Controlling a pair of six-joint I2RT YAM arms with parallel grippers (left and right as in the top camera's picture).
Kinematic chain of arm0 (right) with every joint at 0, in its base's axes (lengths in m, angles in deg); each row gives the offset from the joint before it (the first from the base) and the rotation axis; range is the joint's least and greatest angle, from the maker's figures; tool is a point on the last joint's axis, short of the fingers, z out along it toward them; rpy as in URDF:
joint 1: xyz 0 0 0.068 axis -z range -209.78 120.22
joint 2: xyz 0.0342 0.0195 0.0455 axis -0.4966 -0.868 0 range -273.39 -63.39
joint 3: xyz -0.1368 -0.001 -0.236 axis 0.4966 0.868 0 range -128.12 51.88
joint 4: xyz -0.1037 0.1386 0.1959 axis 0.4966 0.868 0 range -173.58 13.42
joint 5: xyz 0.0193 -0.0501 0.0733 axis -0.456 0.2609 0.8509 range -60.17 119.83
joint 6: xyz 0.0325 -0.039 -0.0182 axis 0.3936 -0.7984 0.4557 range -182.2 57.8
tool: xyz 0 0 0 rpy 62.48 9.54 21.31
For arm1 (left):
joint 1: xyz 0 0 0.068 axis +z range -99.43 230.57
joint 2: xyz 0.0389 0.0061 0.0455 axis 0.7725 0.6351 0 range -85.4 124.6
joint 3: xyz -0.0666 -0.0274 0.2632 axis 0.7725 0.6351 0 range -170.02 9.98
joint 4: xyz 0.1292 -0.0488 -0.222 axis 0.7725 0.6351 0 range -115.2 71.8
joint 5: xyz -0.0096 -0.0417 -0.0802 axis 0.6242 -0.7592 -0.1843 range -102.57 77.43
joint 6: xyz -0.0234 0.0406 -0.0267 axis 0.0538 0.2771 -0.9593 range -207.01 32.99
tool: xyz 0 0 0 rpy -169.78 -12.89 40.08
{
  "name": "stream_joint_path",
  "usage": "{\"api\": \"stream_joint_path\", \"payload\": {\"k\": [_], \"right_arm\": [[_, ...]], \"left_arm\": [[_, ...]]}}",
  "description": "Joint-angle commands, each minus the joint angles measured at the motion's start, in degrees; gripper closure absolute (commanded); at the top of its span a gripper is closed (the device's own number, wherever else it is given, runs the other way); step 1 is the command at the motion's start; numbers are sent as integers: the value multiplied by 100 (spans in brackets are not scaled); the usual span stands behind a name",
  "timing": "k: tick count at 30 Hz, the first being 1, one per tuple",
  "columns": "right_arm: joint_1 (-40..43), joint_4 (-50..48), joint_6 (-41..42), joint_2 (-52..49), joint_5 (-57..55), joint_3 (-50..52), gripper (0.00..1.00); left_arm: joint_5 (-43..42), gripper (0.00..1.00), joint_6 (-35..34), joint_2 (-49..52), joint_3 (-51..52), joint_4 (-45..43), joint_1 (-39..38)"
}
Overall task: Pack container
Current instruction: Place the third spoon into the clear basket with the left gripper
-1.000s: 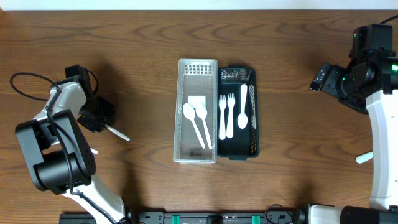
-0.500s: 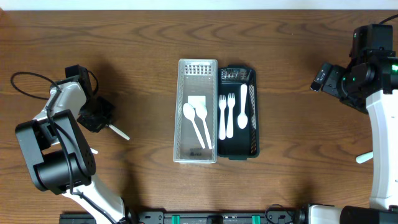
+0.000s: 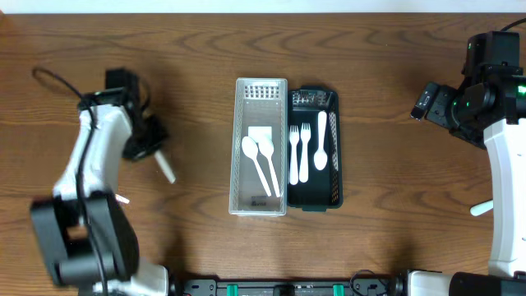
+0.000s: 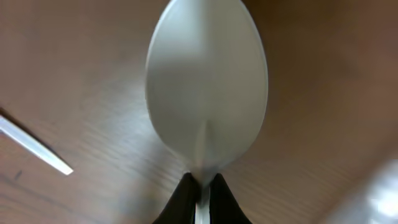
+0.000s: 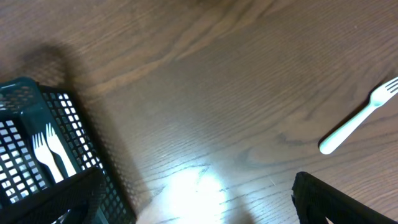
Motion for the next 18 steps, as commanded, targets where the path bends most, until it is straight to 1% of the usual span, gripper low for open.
{"api": "stream_joint_path", "payload": {"k": [1,5,8,10,14,18], "right_arm": [[57,-2,-79,9,-90,0,1],[57,2,-79,9,-133,0,1],[57,2,-90,9,-133,0,1],[57,-2,-170,9,-133,0,1],[57,2,-203,9,-127,0,1],[57,4,-205,9,-125,0,1]], "left_arm": [[61,94,201,-780,-400,160,-804],[63,94,118,-1169,-549,195,-1893],[61,94,-258,-1158,-551,179,-2540],[61,94,-295,-1016,-546,151,-2920],[61,94,-103,-529,-540,133,-3342],[59,94,-103,76,-529,131,-3501]]}}
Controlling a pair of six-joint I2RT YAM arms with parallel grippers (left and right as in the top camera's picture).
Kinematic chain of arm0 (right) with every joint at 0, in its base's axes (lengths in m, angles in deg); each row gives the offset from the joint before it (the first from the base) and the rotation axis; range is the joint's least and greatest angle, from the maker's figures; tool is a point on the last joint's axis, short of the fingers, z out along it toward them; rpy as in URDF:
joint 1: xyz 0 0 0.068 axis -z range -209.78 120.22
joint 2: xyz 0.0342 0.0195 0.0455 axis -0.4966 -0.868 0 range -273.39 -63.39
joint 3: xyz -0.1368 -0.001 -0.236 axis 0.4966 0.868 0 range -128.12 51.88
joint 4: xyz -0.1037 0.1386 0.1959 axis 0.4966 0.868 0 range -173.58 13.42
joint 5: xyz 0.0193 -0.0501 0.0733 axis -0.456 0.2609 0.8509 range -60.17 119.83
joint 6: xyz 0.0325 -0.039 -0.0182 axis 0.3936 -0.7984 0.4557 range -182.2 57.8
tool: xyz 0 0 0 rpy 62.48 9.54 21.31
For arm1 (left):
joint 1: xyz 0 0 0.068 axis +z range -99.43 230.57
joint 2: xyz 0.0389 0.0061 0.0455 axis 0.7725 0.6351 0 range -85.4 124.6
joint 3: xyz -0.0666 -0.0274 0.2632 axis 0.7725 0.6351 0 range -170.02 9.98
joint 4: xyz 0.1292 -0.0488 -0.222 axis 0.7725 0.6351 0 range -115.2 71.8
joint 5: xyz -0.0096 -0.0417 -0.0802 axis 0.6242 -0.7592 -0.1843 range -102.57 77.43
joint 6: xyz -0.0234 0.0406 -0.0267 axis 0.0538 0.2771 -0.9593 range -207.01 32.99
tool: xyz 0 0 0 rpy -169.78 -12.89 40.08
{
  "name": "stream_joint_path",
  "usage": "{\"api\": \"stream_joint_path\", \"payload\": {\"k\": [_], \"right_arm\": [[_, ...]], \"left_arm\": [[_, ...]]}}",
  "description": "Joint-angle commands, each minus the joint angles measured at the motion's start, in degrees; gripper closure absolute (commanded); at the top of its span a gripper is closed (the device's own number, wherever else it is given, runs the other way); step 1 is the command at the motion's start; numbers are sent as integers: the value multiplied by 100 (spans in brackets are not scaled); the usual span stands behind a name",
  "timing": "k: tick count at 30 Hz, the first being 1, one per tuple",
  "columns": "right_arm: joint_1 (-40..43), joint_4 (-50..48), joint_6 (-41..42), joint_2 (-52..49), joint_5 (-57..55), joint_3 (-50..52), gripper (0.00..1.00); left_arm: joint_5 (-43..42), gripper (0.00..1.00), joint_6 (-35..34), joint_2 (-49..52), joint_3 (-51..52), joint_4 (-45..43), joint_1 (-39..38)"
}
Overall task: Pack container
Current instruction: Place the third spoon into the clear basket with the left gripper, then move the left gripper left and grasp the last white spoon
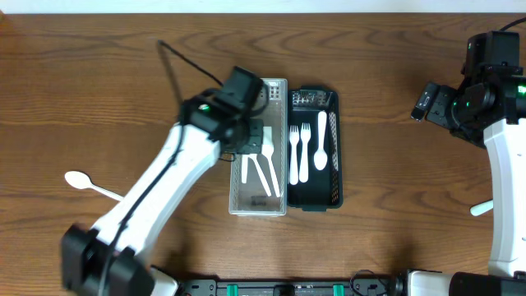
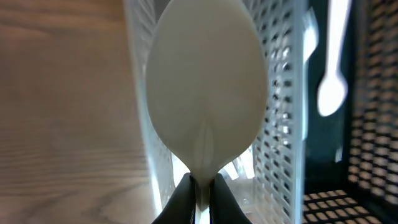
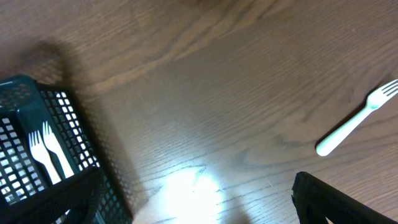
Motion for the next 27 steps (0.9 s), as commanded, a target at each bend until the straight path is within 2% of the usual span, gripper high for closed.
{"api": "stream_joint_path", "payload": {"k": [1,2,3,4,5,7,11,15,18,21,22,24,27], "right_arm": [[57,4,-94,9,-98,0,1],[57,7,-94,9,-98,0,1],[57,11,-94,9,-98,0,1],[57,11,-94,9,-98,0,1],[57,11,-94,9,-98,0,1],[57,11,-94,9,-98,0,1],[57,20,-133,9,-98,0,1],[57,31,-136,9,-101,0,1],[57,28,-138,9,-103,0,1],[57,26,-175,9,-101,0,1],[57,26,-175,9,-101,0,1],[57,26,-175,9,-101,0,1],[57,24,-175,9,-101,0,1]], "left_arm": [[66,94,35,496,44,11,-81],[66,94,35,634,44,11,-92],[66,87,35,743,44,11,-92],[66,64,35,857,44,11,-90],[66,52,37,929,44,11,-90],[66,46,92,984,44,9,-85],[72,43,800,776,-96,90,-26],[452,43,769,184,-452,413,275],[1182,40,282,-525,-595,492,732],[1502,34,-378,-1329,-595,610,1665],[1534,27,-590,-1506,-595,699,2015],[1528,19,-1045,-1790,-592,909,2868],[1405,13,-1390,-1923,-555,1132,4159]]}}
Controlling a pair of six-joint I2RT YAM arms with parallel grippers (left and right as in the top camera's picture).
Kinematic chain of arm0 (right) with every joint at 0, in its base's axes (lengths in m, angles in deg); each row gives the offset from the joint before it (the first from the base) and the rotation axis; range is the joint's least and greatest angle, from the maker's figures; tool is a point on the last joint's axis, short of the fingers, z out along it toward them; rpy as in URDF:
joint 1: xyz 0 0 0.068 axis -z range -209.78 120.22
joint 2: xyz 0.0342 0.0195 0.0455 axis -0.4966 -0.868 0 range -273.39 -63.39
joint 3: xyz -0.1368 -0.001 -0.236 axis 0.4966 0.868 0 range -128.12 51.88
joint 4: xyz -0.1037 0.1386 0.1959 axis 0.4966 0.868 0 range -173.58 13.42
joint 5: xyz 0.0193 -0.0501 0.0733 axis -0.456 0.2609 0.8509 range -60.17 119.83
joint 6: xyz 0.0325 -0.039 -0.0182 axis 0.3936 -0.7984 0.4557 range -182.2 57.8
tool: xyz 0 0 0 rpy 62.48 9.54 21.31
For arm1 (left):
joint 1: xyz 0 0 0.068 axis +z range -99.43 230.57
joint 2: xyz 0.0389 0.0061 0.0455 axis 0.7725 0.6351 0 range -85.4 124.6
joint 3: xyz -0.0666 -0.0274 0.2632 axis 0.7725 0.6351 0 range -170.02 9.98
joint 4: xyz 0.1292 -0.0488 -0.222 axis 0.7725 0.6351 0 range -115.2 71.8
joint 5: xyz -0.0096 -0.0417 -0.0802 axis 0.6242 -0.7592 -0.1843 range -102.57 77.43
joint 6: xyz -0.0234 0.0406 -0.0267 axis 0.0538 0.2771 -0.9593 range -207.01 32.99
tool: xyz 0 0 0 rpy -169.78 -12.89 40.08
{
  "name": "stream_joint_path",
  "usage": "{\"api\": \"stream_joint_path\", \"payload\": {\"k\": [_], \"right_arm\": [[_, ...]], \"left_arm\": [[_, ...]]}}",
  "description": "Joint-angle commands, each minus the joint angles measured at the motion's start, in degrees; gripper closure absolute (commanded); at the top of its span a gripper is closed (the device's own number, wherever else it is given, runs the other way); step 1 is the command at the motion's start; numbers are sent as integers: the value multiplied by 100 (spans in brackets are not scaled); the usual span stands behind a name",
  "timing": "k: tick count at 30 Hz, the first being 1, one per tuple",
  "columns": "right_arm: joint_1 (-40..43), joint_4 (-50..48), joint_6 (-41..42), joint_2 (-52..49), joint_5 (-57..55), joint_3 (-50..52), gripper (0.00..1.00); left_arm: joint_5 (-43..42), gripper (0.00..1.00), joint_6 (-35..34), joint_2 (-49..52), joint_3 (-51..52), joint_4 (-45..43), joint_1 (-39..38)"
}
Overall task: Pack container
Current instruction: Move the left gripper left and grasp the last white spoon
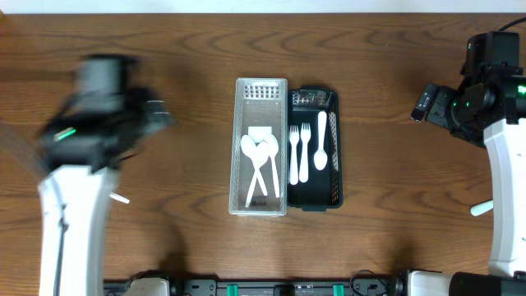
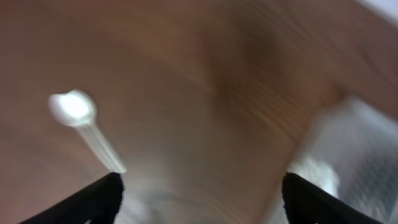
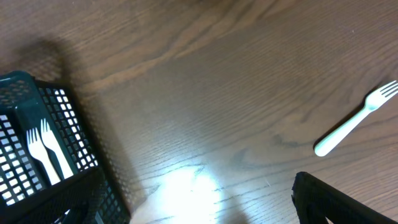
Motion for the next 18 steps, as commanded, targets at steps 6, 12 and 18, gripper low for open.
{"api": "stream_joint_path", "payload": {"k": [6,12,18], "right_arm": [[57,4,-107,9,-101,0,1],[57,9,-107,9,-101,0,1],[57,9,-107,9,-98,0,1]], "left_arm": [[-758,10,-863,490,496,184,2870],[-1493,9,-813,1510,1099,-179,3803],[-1716,9,-267,2586,1311,-767,3853]]}}
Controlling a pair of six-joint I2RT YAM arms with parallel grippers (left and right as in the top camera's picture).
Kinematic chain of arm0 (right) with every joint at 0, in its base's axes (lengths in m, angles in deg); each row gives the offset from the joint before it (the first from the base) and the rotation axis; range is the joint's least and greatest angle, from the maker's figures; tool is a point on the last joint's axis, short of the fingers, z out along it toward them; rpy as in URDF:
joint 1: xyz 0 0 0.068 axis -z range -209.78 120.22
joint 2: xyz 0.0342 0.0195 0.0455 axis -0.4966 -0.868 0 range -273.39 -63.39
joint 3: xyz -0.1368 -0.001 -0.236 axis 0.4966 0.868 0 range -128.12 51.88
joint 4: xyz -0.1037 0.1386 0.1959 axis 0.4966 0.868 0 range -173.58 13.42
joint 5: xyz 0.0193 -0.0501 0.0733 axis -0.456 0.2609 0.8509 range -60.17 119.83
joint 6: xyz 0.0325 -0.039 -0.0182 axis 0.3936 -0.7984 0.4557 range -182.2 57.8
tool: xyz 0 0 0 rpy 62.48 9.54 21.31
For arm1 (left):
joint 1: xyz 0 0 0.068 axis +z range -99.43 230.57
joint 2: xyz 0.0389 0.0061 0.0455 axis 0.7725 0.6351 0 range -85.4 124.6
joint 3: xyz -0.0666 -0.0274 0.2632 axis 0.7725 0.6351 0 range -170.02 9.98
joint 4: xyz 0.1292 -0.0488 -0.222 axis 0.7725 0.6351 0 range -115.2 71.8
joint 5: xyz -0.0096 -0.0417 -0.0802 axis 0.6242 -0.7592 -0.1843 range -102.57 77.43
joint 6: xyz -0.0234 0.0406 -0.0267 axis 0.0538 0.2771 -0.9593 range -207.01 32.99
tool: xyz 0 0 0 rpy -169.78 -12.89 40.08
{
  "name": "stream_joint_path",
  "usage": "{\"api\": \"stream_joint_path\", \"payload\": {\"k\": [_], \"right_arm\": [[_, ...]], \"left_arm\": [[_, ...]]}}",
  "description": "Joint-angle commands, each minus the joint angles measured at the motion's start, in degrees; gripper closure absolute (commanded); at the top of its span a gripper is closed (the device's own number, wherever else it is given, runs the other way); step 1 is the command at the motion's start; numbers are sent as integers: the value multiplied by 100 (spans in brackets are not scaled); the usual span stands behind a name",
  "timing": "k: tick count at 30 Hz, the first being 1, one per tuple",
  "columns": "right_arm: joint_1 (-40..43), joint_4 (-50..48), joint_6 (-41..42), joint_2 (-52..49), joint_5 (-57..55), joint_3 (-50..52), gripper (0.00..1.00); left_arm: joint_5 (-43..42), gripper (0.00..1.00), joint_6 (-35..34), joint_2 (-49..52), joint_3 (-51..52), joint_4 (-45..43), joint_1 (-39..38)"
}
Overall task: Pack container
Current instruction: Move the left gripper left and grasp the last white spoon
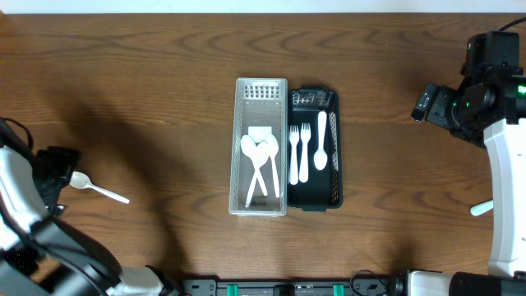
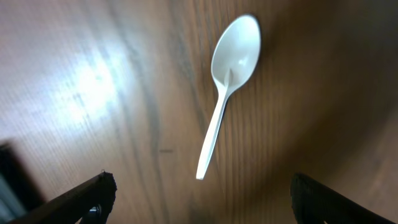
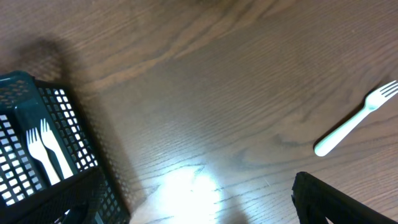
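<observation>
A clear mesh basket (image 1: 261,89) at the table's middle holds three white spoons. Beside it a black basket (image 1: 313,197) (image 3: 37,155) holds two forks and a spoon. A loose white spoon (image 1: 94,187) (image 2: 227,87) lies on the wood at the far left. My left gripper (image 1: 59,174) (image 2: 199,208) hovers open just over its handle end, nothing between the fingers (image 2: 93,193). A loose white fork (image 1: 481,209) (image 3: 354,118) lies at the right edge. My right gripper (image 1: 426,103) (image 3: 199,205) hangs open and empty, well above the table right of the baskets.
The left arm (image 1: 20,205) runs along the table's left edge. The right arm (image 1: 501,156) stands along the right edge, above the fork. Bare brown wood lies between the baskets and both arms.
My left gripper was over the table's upper left in a blurred frame; now it is at the far left, low over the loose spoon. The right arm has not moved.
First my left gripper was shut on a spoon at the left, with two spoons in the clear basket. Then it held that spoon over the clear basket. Later three spoons lay there and the gripper was open, back at the left. Now it hovers over another loose spoon.
</observation>
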Motion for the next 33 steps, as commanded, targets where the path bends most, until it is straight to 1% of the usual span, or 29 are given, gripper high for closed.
{"api": "stream_joint_path", "payload": {"k": [1,9,15,21,24,26,28,30,31,33], "right_arm": [[57,9,-107,9,-98,2,1],[57,4,-107,9,-98,2,1],[57,4,-107,9,-98,2,1],[57,7,-107,9,-98,2,1],[59,9,-109,9,-101,2,1],[59,7,-109,9,-101,2,1],[59,7,-109,9,-103,2,1],[59,7,-109,9,-103,2,1],[59,7,-109,9,-101,2,1],[57,7,-109,9,-101,2,1]], "left_arm": [[-256,9,437,498,42,-133,-26],[-256,9,1121,1333,44,-713,-42],[-251,9,1182,1657,105,-988,-168],[-251,9,1174,1683,404,-1458,-442],[-251,11,1150,1683,490,-1543,-501],[-251,16,1152,1683,494,-1539,-503],[-251,27,1154,1683,492,-1513,-503],[-251,43,1154,1683,492,-1443,-503],[-251,55,1154,1683,492,-1410,-503],[-251,70,1154,1683,492,-1357,-503]]}}
